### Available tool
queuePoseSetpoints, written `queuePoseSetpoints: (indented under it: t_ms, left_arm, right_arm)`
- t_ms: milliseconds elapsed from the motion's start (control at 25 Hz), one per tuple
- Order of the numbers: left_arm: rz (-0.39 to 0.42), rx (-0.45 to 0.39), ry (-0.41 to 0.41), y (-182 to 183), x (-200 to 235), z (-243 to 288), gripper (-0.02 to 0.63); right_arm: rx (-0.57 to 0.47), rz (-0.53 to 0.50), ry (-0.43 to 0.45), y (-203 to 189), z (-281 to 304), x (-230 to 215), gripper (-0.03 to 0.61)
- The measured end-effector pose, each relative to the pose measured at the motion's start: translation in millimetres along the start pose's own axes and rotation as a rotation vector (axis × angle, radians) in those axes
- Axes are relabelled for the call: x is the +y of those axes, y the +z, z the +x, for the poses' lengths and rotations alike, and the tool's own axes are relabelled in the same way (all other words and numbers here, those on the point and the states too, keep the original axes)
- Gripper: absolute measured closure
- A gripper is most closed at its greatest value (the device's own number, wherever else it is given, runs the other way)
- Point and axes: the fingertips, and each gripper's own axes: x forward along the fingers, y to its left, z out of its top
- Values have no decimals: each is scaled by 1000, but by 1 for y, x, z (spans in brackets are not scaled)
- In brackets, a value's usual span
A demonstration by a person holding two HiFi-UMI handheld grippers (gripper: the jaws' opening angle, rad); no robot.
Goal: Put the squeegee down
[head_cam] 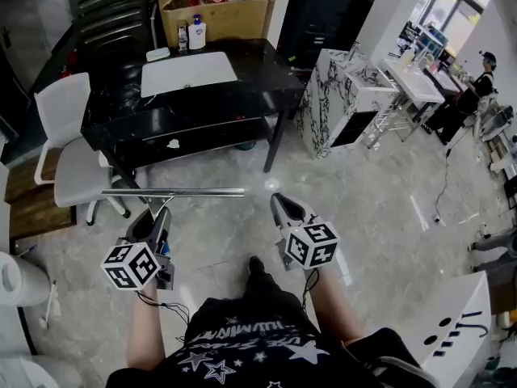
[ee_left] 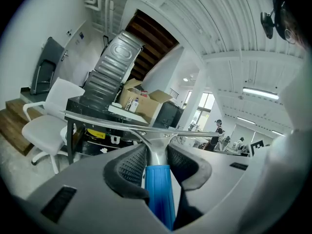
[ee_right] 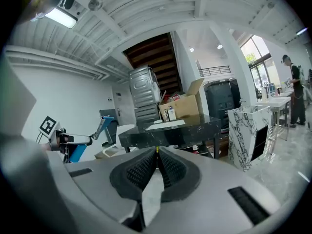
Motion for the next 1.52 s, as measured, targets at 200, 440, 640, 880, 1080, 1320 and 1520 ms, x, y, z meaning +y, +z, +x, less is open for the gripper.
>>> queuePoseSetpoints:
  t_ms: [200,440,640,880,1080,1320,1520]
  left_arm:
    - [-5,5,7,2,3,13,460]
    - [-1,12,23,9,1,46,460]
    - [3,0,45,27,-11,88,460]
    - [-12,-32,91,45,-25,143,461]
    - [-8,-45,113,51,-46,189,462]
    - [4,-46,116,58,-73,239,462]
    - [21,-32,107,67,-85,277,462]
  right_arm:
    - [13,0,5,1,12,-7,529]
    - [-23,-6,-6,24,35,-38,528]
    - [-48,-1,22,52,54,-75,528]
    - [-56,24,24,73,71,-147,528]
    - [-55,34,39,83,85,-200,528]
    - [-36,27,67,91,100,-250,528]
    - [-30,24,75,98,118,-272,528]
